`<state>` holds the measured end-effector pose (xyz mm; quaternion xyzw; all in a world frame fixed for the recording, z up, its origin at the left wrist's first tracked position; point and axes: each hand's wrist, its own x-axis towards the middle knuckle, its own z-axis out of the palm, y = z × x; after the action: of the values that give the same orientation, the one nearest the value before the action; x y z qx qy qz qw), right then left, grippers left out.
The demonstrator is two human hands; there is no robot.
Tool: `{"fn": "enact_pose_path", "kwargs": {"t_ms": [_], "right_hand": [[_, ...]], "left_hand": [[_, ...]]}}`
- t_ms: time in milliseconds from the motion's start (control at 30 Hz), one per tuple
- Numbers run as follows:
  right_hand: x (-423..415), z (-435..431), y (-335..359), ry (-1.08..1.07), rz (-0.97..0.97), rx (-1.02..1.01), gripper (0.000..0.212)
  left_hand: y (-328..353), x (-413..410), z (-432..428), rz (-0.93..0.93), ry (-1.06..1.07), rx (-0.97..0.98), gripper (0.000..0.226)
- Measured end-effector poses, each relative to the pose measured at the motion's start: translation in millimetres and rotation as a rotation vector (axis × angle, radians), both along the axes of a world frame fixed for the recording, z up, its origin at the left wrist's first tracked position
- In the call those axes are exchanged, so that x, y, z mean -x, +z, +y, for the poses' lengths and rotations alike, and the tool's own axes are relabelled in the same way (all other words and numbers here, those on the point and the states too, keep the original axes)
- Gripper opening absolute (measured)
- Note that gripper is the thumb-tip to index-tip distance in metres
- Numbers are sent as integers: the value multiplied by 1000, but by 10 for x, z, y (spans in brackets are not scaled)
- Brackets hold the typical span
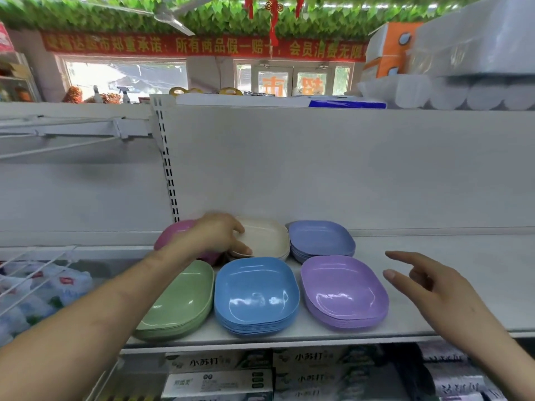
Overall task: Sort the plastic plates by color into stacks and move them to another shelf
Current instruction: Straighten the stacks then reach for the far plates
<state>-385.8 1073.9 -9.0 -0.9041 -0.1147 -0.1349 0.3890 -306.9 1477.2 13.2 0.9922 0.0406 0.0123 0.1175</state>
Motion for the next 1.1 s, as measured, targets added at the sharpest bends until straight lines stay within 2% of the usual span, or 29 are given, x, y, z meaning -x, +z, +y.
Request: {"fn": "enact_pose_path", "kwargs": {"t_ms": [333,433,567,667,767,867,1100], "right_hand": [[-72,314,-49,8,-12,3,33],[-95,355,-69,8,-23,-7,31],[-144,313,-92,17,-32,-19,32],[-148,127,-63,37,-42,-16,35],[-84,-323,16,37,-61,8,34],[35,-1048,113,-6,-61,28,33],[507,-3099,255,-276,-100,115,26]], "left_hand": [[-121,-129,62,42,-6,-39,81],[-132,-136,126,-91,-53,-62,88],[38,96,-186,-336,-101,67,56],[199,355,-738,-455,-198,207,37],[257,515,-1482,-505,-318,316,27],[213,575,-2395,-525,-438,368,20],[5,446,-4645,-477,-655,474,15]]}}
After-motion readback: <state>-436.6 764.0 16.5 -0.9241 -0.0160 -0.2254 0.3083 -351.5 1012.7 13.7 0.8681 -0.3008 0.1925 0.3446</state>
